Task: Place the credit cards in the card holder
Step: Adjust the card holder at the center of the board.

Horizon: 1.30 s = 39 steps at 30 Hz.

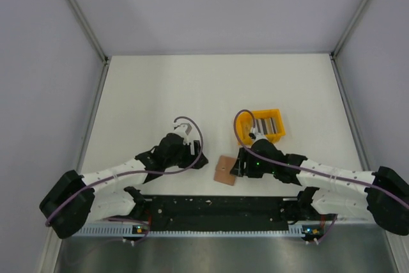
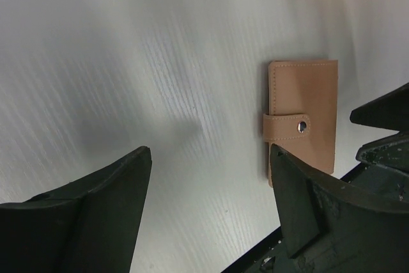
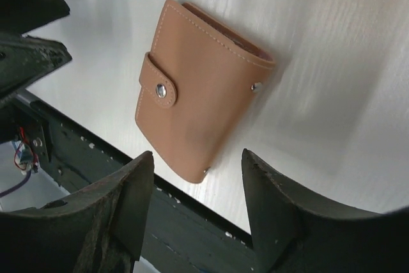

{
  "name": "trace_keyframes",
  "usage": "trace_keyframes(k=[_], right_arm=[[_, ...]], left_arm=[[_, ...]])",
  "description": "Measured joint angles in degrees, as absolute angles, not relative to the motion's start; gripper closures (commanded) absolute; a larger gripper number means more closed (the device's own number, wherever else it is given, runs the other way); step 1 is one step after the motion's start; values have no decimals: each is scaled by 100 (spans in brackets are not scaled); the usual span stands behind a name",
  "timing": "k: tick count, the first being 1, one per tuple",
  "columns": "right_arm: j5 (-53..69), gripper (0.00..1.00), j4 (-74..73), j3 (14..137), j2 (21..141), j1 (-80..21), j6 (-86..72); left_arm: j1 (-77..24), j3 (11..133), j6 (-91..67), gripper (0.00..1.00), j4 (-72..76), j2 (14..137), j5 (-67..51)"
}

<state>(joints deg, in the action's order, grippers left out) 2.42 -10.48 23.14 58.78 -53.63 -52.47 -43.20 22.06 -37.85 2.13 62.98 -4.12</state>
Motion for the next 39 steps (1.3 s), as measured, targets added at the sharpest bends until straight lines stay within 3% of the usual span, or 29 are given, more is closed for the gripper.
trace_keyframes(k=[12, 17, 27, 33, 39], right_arm=[[-84, 59, -130, 2340, 6932, -5426, -5568], [-82, 59, -78, 2685, 7384, -5428, -5188], [-104, 53, -414, 4624, 8833, -5428, -3865], [-561, 48, -816, 4609, 8361, -5428, -3667], [-355, 48, -760, 3286, 6801, -5428, -4405]], left_arm=[[-4366, 1916, -3835, 22, 580, 6396, -711], [-4366, 1916, -3769, 22, 589, 6403, -672], [-4366, 2021, -3653, 18, 93, 6224, -139], [-4366, 2276, -3540, 15, -237, 6123, 397], [-4366, 2462, -3175, 14, -82, 6287, 362]])
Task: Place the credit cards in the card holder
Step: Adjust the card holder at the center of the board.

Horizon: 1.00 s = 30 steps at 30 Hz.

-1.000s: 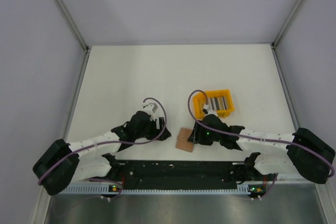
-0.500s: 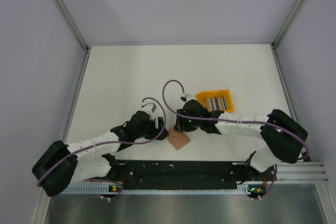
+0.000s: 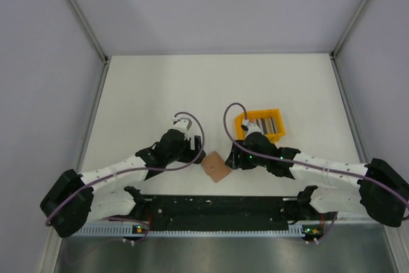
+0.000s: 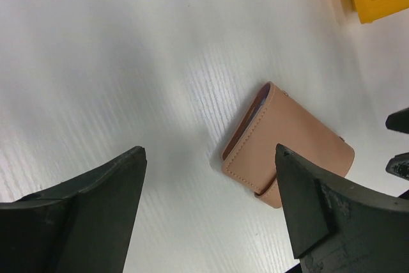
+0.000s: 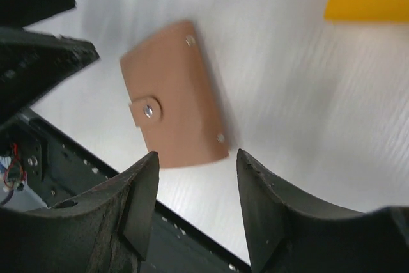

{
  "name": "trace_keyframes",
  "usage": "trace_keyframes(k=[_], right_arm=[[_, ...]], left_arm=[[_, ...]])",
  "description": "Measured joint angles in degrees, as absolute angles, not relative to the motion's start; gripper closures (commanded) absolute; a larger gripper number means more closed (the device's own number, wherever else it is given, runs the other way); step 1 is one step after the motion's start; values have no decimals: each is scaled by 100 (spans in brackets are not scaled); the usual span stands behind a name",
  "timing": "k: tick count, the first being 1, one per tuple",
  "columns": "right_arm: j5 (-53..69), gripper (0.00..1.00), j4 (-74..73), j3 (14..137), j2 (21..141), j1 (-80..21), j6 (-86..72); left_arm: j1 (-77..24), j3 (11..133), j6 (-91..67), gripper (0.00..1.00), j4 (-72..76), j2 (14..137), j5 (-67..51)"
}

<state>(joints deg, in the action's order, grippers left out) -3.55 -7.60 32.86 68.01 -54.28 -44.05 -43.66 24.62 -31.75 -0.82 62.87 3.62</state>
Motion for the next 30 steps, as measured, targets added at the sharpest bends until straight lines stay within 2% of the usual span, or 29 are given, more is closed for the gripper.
trace_keyframes(k=[6, 9, 18, 30], right_arm=[[209, 48, -242, 1953, 6237, -5586, -5435], [388, 47, 56, 1839, 6335, -5649, -5732], [722, 47, 897, 2193, 7373, -5658, -6053], [-10, 48, 261, 3656, 8143, -5557, -5408]], left_arm=[[-4366, 2580, -2851, 15, 187, 6779, -8], [-4366, 2637, -2764, 16, 259, 6984, -257], [-4366, 2646, -2705, 19, 314, 7150, -797], [-4359, 2392, -2989, 30, 486, 7063, -908]])
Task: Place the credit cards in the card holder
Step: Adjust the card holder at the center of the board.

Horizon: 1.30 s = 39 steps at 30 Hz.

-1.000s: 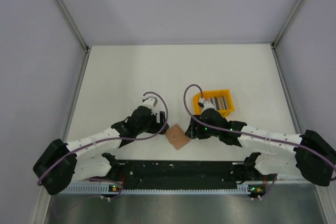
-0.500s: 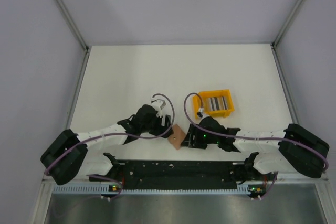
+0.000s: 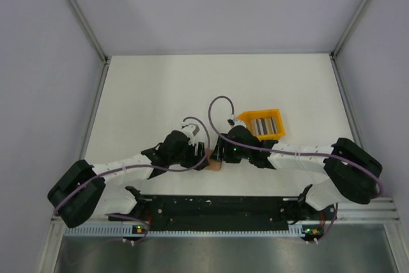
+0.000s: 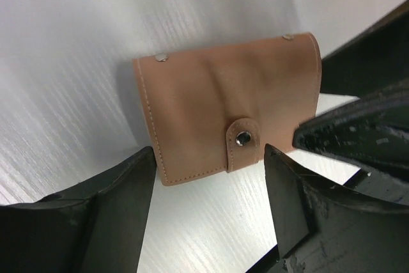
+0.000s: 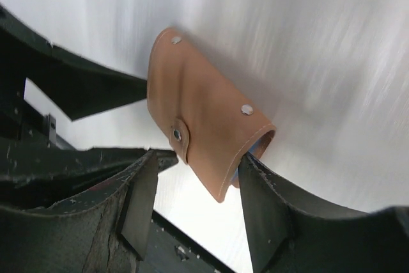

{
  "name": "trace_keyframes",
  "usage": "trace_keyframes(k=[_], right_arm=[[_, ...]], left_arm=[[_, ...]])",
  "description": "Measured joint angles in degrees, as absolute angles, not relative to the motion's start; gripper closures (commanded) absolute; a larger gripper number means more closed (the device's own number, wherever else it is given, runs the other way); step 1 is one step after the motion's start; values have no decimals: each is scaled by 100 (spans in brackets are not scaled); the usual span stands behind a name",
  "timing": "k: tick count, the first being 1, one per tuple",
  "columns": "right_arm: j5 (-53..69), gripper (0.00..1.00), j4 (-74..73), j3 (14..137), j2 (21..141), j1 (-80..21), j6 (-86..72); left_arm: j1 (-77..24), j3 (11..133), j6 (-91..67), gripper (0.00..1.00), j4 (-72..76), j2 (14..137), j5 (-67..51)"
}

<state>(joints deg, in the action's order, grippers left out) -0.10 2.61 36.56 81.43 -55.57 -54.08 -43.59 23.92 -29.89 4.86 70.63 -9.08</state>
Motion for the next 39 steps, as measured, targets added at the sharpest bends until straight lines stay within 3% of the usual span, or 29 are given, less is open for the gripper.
trace_keyframes(k=[5, 10, 12, 15, 18, 26, 39], right_arm=[[-40, 48, 189, 4025, 8547, -5253, -5052], [-34, 47, 32, 4342, 8906, -4998, -4606], [-89, 46, -139, 4497, 8945, -4947, -4418], [-309, 45, -377, 4735, 8923, -4925, -4099], [-351, 46, -515, 4748, 8790, -4925, -3935], [569, 53, 521, 3734, 8543, -4923, -4440], [1055, 57, 1837, 3151, 8479, -5052, -5210]], left_arm=[[-4362, 2283, -3122, 41, 456, 6853, -816], [-4362, 2272, -3214, 41, 458, 6702, -812], [-4362, 2272, -3225, 36, 445, 6681, -794], [-4362, 2276, -3225, 19, 246, 6611, -541], [-4362, 2342, -3166, 14, 54, 6563, -141], [-4285, 3030, -2759, 14, -64, 7035, 703], [-4198, 3133, -2438, 20, -237, 7572, 357]])
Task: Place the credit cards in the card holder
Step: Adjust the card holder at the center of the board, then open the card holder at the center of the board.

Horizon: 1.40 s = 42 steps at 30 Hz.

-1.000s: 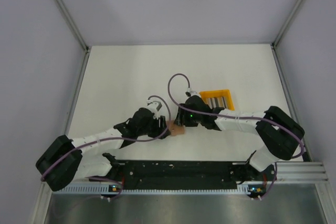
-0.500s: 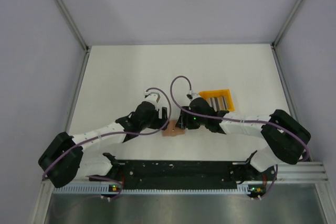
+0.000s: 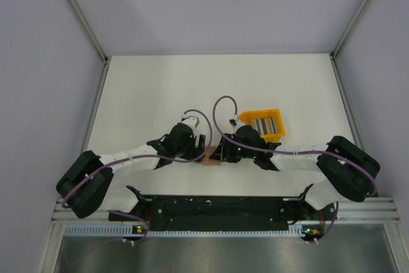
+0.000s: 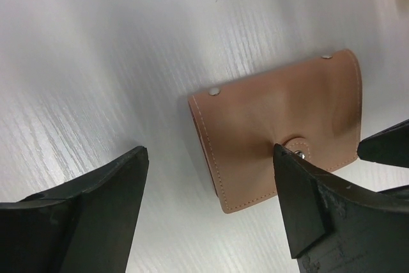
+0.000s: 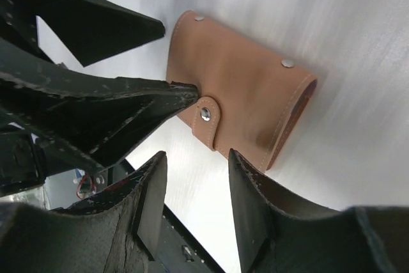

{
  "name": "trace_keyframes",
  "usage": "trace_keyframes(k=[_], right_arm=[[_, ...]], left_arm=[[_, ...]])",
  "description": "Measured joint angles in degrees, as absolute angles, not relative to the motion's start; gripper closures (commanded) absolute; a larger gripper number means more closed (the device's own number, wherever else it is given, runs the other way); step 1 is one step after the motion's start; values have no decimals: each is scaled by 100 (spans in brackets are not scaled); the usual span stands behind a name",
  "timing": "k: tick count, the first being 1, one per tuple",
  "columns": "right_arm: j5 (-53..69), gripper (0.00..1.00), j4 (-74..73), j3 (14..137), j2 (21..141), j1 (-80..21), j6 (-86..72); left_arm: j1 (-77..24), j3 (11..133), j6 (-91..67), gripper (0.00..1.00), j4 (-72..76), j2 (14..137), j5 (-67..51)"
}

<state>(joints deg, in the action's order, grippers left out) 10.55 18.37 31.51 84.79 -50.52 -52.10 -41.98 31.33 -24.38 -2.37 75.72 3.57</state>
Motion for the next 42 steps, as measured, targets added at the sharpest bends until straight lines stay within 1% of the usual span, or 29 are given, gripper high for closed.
trace_keyframes(k=[4, 6, 8, 9, 11, 13, 15, 17, 21, 24, 26, 29, 31, 32, 34, 35, 42], right_arm=[[1090, 59, 1900, 3124, 8453, -5059, -5288], [1125, 59, 1990, 3124, 8527, -5059, -5358], [1173, 59, 2154, 3122, 8696, -5059, -5443], [1190, 60, 2213, 3122, 8794, -5061, -5498], [1212, 60, 2307, 3116, 8965, -5061, -5590], [1243, 60, 2418, 3116, 9094, -5061, -5719], [1267, 62, 2508, 3116, 9144, -5061, -5798], [1282, 63, 2617, 3116, 9203, -5063, -5874], [1321, 64, 2779, 3116, 9295, -5063, -5983], [1339, 67, 2856, 3116, 9356, -5063, -6053], [1332, 71, 2888, 3116, 9395, -5074, -6099], [1282, 75, 2917, 3116, 9439, -5103, -6189], [1199, 76, 2919, 3116, 9452, -5148, -6267], [1162, 80, 2923, 3116, 9459, -5168, -6289], [1074, 97, 2919, 3127, 9478, -5223, -6298], [1031, 100, 2899, 3148, 9507, -5251, -6263], [956, 100, 2823, 3271, 9577, -5328, -5559]], left_arm=[[-4195, 3131, -2497, 30, -242, 7664, 259], [-4198, 3131, -2547, 40, -213, 7677, 222], [-4191, 3122, -2641, 48, -204, 7684, 73], [-4193, 3098, -2696, 53, -161, 7690, -21], [-4191, 3022, -2814, 60, -16, 7693, -198], [-4174, 2950, -2886, 70, 99, 7701, -231], [-4119, 2882, -3022, 77, 224, 7703, -237], [-4084, 2788, -3162, 88, 405, 7701, -242], [-4058, 2593, -3463, 99, 819, 7679, -274], [-4032, 2438, -3667, 100, 1044, 7623, -272], [-4018, 2362, -3804, 100, 1160, 7601, -268], [-4016, 2279, -3953, 100, 1282, 7577, -233], [-4016, 2220, -4058, 100, 1358, 7557, -209], [-4016, 2187, -4093, 100, 1409, 7548, -200], [-4016, 2117, -4185, 100, 1527, 7544, -187], [-4016, 2091, -4217, 100, 1568, 7537, -176], [-4016, 2056, -4375, 100, 1616, 7537, -104]])
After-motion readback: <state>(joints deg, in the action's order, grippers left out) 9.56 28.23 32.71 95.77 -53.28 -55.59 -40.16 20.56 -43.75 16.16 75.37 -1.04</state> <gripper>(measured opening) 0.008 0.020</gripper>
